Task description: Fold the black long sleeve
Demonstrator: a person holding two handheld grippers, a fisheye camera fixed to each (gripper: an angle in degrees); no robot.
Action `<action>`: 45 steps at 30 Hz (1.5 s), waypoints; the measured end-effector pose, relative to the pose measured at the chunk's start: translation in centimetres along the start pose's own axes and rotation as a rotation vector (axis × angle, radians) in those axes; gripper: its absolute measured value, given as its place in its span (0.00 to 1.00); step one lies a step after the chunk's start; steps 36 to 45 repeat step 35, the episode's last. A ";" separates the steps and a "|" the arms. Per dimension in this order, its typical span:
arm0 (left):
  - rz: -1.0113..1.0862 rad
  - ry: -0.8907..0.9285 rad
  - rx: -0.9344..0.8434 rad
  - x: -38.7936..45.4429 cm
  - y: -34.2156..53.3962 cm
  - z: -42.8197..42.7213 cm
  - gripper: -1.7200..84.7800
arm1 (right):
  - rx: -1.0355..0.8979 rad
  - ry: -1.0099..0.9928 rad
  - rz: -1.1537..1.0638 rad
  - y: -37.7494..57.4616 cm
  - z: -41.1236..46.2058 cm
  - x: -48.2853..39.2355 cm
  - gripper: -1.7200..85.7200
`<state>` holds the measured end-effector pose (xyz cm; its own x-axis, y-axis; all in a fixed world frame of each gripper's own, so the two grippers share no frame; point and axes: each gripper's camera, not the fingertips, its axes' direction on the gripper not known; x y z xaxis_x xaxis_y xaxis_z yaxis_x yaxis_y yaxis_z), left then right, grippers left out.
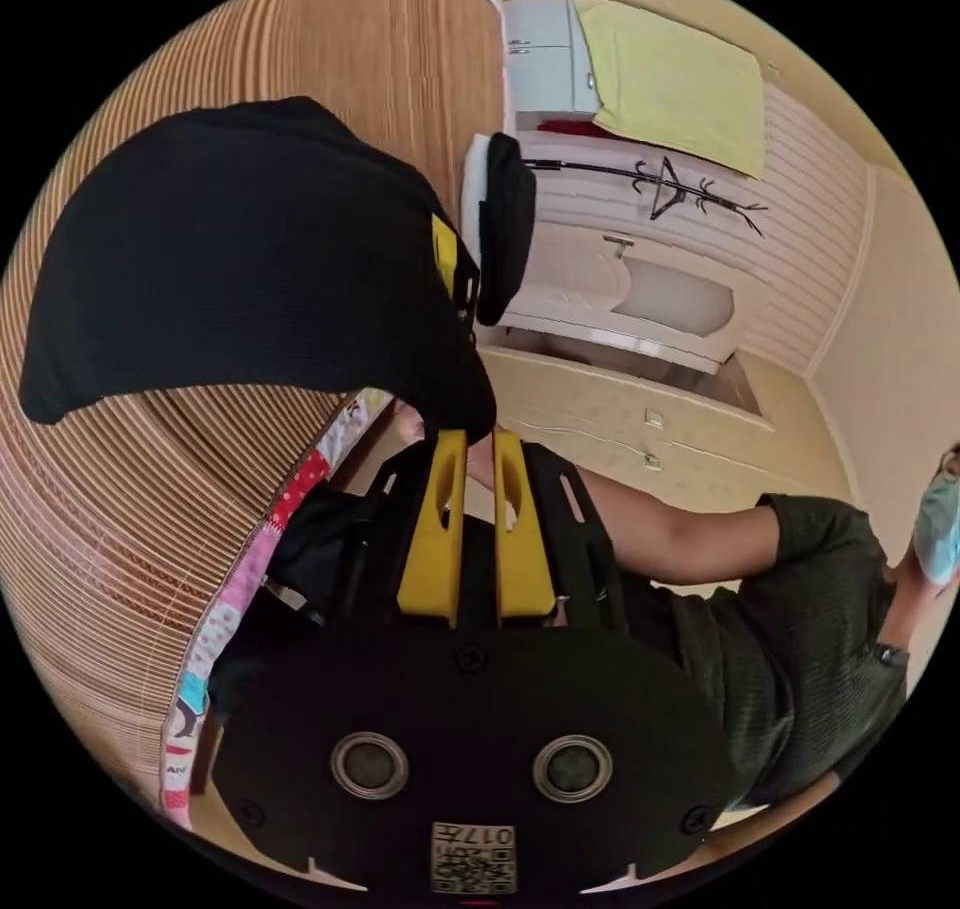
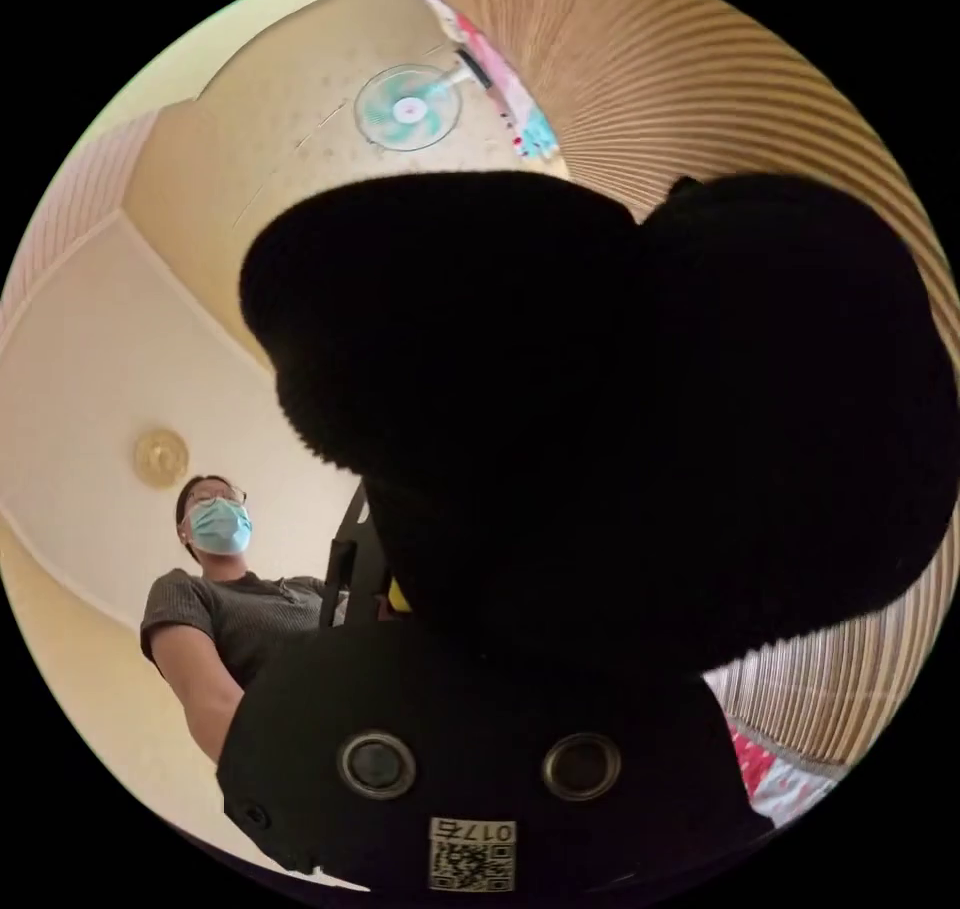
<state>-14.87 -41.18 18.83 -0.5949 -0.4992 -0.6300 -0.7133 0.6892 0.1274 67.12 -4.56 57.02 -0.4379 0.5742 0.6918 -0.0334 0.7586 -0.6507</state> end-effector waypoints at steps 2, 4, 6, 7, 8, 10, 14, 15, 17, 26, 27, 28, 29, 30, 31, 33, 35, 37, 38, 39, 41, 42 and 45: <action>0.059 0.000 -0.021 1.8 0.1 -0.6 0.03 | -0.043 -0.072 -0.180 -3.6 0.3 -8.3 0.26; 0.039 -0.028 -0.080 2.1 0.2 -0.7 0.03 | -0.084 -0.081 -0.323 -6.4 -0.3 -15.9 0.25; -0.032 -0.075 -0.141 1.0 0.7 -0.8 0.07 | -0.117 -0.036 -0.455 -8.9 -1.4 -24.1 0.24; -0.059 -0.090 -0.144 0.6 0.9 -0.9 0.07 | -0.127 -0.005 -0.528 -10.3 -2.6 -29.4 0.23; -0.110 -0.111 -0.141 -0.3 1.5 -1.1 0.08 | -0.124 0.015 -0.588 -11.6 -4.3 -34.3 0.23; -0.169 -0.108 -0.125 -1.4 2.6 -1.5 0.08 | -0.109 0.043 -0.652 -13.2 -7.4 -40.4 0.22; -0.326 -0.056 -0.095 -4.1 5.8 -1.5 0.08 | 0.083 0.205 -0.530 -14.9 -19.7 -45.4 0.20; -0.373 -0.041 -0.090 -4.8 7.0 -1.3 0.09 | 0.130 0.242 -0.445 -14.7 -22.0 -44.7 0.20; -0.415 -0.031 -0.082 -5.5 8.8 -0.8 0.09 | 0.416 0.411 -0.006 -10.1 -31.4 -40.2 0.18; -0.731 -0.226 -0.159 -9.1 24.0 1.1 0.09 | 1.165 0.160 0.327 25.8 -33.8 -27.3 0.04; -0.791 -0.233 -0.137 -9.2 26.5 1.1 0.09 | 1.170 0.150 0.349 27.3 -32.8 -26.2 0.03; -0.816 -0.235 -0.121 -9.1 27.7 1.1 0.09 | 1.181 0.151 0.407 30.0 -30.8 -24.4 0.03; -0.850 -0.241 -0.080 -8.7 29.8 1.1 0.09 | 1.182 0.161 0.471 31.9 -28.8 -22.9 0.03; -0.868 -0.258 -0.033 -8.1 31.6 1.0 0.09 | 1.174 0.162 0.506 32.6 -27.8 -22.1 0.03; -0.872 -0.271 -0.009 -7.8 32.4 1.0 0.09 | 1.136 0.158 0.580 33.3 -25.9 -20.4 0.03; -0.875 -0.348 0.079 -6.0 34.8 1.0 0.08 | 1.037 0.173 0.647 32.1 -23.1 -18.6 0.03; -0.869 -0.422 0.143 -4.5 36.3 1.1 0.07 | 0.860 0.235 0.634 26.9 -19.4 -17.4 0.02; -0.869 -0.422 0.143 -4.5 36.3 1.1 0.07 | 0.860 0.235 0.634 26.9 -19.4 -17.4 0.02; -0.869 -0.422 0.143 -4.5 36.3 1.1 0.07 | 0.860 0.235 0.634 26.9 -19.4 -17.4 0.02; -0.869 -0.422 0.143 -4.5 36.3 1.1 0.07 | 0.860 0.235 0.634 26.9 -19.4 -17.4 0.02; -0.869 -0.422 0.143 -4.5 36.3 1.1 0.07 | 0.860 0.235 0.634 26.9 -19.4 -17.4 0.02; -0.869 -0.422 0.143 -4.5 36.3 1.1 0.07 | 0.860 0.235 0.634 26.9 -19.4 -17.4 0.02; -0.869 -0.422 0.143 -4.5 36.3 1.1 0.07 | 0.860 0.235 0.634 26.9 -19.4 -17.4 0.02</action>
